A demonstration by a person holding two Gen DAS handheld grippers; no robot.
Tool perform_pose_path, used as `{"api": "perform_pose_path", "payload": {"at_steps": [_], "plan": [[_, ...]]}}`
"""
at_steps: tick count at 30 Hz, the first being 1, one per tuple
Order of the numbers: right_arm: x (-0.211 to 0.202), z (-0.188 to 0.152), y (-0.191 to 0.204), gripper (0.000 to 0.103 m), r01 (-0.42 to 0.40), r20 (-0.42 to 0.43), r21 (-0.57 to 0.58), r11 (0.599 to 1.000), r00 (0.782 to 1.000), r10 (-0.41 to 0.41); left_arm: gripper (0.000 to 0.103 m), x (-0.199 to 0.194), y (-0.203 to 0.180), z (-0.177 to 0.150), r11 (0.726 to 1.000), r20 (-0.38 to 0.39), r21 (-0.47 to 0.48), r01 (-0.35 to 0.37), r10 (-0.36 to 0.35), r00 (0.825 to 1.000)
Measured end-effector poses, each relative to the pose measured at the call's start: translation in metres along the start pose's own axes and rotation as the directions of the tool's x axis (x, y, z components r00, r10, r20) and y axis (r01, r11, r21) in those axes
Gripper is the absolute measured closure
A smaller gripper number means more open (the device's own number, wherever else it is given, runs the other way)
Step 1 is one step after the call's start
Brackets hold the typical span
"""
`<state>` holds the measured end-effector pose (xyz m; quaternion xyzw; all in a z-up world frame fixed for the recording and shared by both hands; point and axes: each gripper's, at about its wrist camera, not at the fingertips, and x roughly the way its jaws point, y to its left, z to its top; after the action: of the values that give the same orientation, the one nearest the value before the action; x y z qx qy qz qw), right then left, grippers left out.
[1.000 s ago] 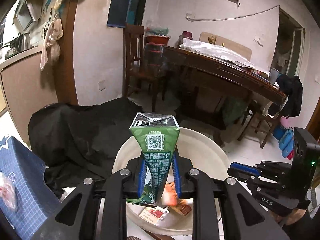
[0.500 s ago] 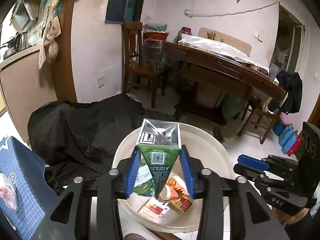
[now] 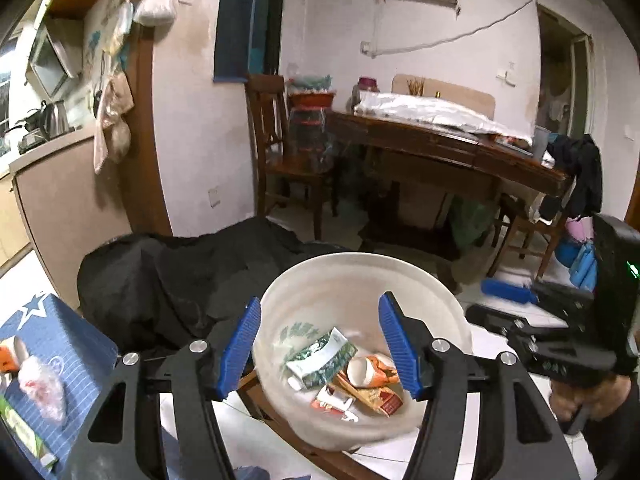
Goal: Collect trash
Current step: 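Open both tools to drop the carton and cup into the bucket, then move both open tools back over the trash on the table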
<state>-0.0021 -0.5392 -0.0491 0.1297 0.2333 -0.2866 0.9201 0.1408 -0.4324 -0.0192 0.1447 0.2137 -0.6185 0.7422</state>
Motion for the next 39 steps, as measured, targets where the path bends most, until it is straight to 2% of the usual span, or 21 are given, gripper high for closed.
{"api": "perform_pose_path", "payload": {"at_steps": [2,5,7,10,13,18,20,23,27,31,33,36,38,39], "plan": [[-0.003,0.001,0.012,0.049,-0.019,0.017,-0.025,1.000,1.000,0.019,0.040,-0.022,0.006,-0.013,1.000,0.016,0.014,-0.017,0.017,1.000],[-0.005,0.002,0.030,0.044,-0.049,0.037,-0.059,0.997,0.998,0.051,0.037,-0.057,0.021,-0.039,0.997,0.016,0.007,-0.081,0.081,0.997],[-0.005,0.002,0.044,0.040,-0.085,0.039,-0.079,0.993,0.995,0.088,0.029,-0.082,0.034,-0.059,0.991,0.018,-0.008,-0.133,0.133,0.991],[-0.001,0.003,0.069,0.034,-0.140,0.033,-0.114,0.984,0.989,0.145,0.024,-0.120,0.057,-0.090,0.972,0.017,-0.049,-0.229,0.230,0.973],[0.009,0.001,0.101,0.030,-0.187,0.014,-0.167,0.968,0.981,0.192,0.023,-0.152,0.082,-0.117,0.938,0.002,-0.111,-0.327,0.329,0.944],[0.033,-0.005,0.156,0.029,-0.284,-0.053,-0.226,0.932,0.959,0.279,0.023,-0.202,0.125,-0.154,0.868,-0.040,-0.242,-0.434,0.438,0.898],[0.040,-0.010,0.176,0.028,-0.320,-0.078,-0.238,0.917,0.947,0.310,0.023,-0.219,0.137,-0.166,0.846,-0.052,-0.271,-0.458,0.463,0.885],[0.052,-0.017,0.205,0.021,-0.361,-0.114,-0.255,0.897,0.933,0.342,0.023,-0.242,0.152,-0.184,0.808,-0.085,-0.303,-0.504,0.504,0.859],[0.071,-0.023,0.235,0.013,-0.409,-0.168,-0.263,0.874,0.911,0.376,0.022,-0.267,0.178,-0.207,0.751,-0.147,-0.336,-0.568,0.555,0.819],[0.091,-0.027,0.262,0.011,-0.445,-0.213,-0.250,0.860,0.892,0.399,0.020,-0.285,0.208,-0.224,0.718,-0.174,-0.329,-0.613,0.592,0.787],[0.095,-0.025,0.271,0.011,-0.474,-0.225,-0.240,0.847,0.876,0.427,0.020,-0.291,0.229,-0.231,0.718,-0.195,-0.304,-0.627,0.597,0.778],[0.101,-0.019,0.299,0.011,-0.529,-0.238,-0.276,0.803,0.847,0.475,0.019,-0.289,0.254,-0.235,0.738,-0.217,-0.243,-0.629,0.591,0.777],[0.104,-0.016,0.319,0.011,-0.549,-0.244,-0.319,0.773,0.835,0.492,0.019,-0.287,0.276,-0.236,0.764,-0.227,-0.206,-0.611,0.570,0.790],[0.105,-0.015,0.327,0.011,-0.559,-0.249,-0.335,0.759,0.829,0.501,0.019,-0.285,0.289,-0.235,0.787,-0.234,-0.193,-0.585,0.543,0.807]]}}
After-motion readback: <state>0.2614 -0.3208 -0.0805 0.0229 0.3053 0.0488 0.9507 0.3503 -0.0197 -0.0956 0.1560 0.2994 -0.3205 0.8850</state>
